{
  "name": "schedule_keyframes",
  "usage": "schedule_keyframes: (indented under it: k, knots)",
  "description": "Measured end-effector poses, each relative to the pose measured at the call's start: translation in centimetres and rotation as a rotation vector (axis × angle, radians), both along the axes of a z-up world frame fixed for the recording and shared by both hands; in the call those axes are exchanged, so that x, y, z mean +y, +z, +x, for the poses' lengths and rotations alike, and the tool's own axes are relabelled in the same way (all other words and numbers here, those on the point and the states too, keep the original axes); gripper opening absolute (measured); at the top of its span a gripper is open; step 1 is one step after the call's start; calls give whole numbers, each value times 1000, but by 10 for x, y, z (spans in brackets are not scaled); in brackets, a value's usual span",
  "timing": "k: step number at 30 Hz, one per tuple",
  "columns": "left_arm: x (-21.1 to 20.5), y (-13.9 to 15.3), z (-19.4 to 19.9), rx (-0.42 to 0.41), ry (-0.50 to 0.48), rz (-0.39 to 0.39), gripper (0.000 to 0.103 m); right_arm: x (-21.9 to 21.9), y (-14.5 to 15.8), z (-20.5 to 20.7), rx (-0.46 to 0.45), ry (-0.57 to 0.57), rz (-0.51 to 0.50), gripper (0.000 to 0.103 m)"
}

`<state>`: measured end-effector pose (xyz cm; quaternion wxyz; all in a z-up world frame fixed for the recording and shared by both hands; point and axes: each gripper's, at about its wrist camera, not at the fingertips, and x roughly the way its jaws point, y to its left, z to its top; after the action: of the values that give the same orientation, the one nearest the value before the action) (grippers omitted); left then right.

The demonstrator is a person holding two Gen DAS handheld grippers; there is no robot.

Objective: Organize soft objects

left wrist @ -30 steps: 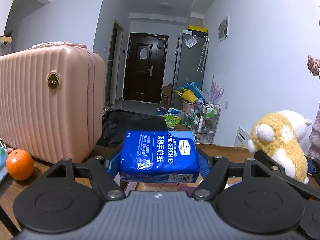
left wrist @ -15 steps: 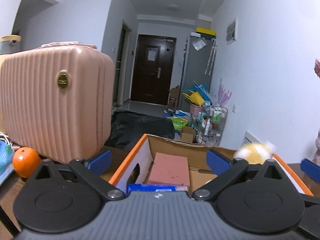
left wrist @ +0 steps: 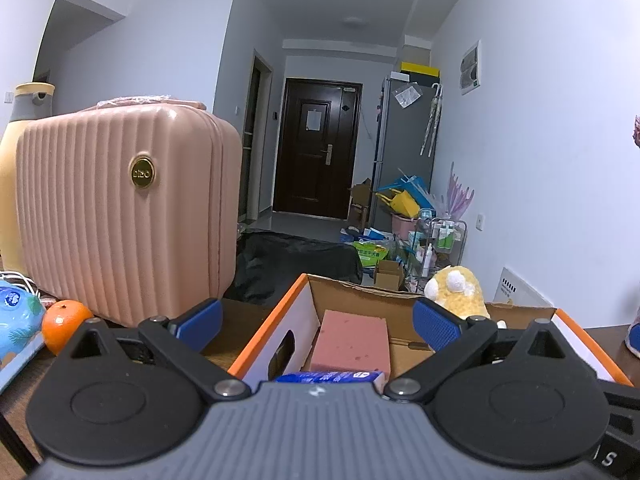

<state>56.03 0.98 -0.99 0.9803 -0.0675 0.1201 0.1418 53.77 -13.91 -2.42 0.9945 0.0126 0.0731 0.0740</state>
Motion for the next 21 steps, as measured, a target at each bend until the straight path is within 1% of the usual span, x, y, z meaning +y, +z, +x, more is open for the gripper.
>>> schedule_keyframes:
  k: [5, 9, 14, 21]
  knots:
    - [-3, 2, -15, -9, -6, 23, 103, -9, 1, -15, -23, -21, 9, 103]
    - [-1, 2, -31, -7, -11, 19, 103, -19, 2, -31, -31, -42, 13, 103]
    - [1, 4, -53, 17, -30, 4, 103, -33, 4, -58, -29, -57, 19, 103]
    - [-3, 4, -97, 31, -49, 27, 103, -50, 5, -106, -13, -65, 19, 103]
